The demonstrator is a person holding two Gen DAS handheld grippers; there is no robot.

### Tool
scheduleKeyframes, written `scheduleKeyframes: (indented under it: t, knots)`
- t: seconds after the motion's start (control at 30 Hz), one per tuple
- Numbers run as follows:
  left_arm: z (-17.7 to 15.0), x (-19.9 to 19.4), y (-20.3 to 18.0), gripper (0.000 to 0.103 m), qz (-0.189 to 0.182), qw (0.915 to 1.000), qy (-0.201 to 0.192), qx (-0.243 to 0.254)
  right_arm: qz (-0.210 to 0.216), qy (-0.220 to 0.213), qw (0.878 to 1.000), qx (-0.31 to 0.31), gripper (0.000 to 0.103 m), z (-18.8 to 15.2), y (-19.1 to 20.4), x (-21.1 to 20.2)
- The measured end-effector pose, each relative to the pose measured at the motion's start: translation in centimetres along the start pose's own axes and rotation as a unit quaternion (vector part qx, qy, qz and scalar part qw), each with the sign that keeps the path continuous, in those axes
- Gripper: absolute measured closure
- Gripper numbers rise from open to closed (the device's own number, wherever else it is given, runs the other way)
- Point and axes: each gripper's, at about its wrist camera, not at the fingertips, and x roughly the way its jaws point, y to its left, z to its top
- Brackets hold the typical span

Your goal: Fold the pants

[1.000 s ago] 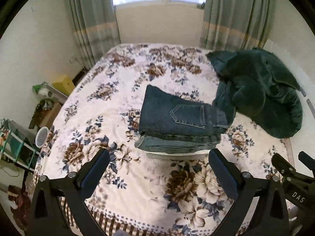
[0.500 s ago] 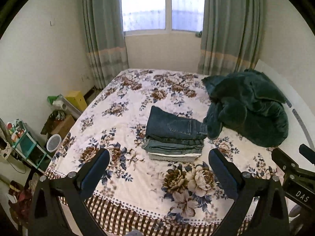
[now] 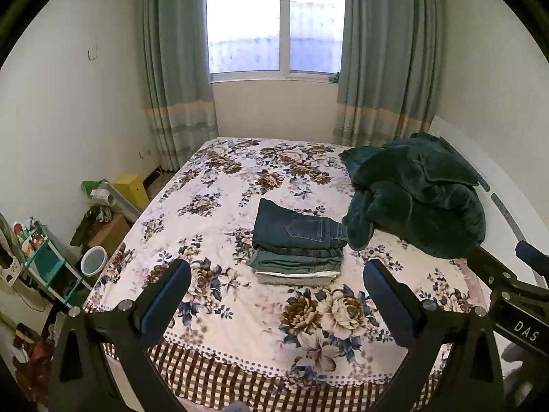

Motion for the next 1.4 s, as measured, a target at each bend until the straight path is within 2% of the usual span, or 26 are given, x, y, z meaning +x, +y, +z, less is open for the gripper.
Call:
scheduleKeyframes:
  t: [0.73, 1.4]
  knots:
    - [-0.5, -1.4, 0.6, 0.000, 0.020, 0.9998, -0.008, 0.001, 0.002, -0.001, 1.000, 0.004, 0.000, -0.1, 0.4, -1.0]
    - [-0.3, -1.5, 0.6, 0.000, 0.021, 0.9997, -0.009, 0.000, 0.004, 0.001, 1.000, 0.002, 0.000, 0.4, 0.5, -0.8]
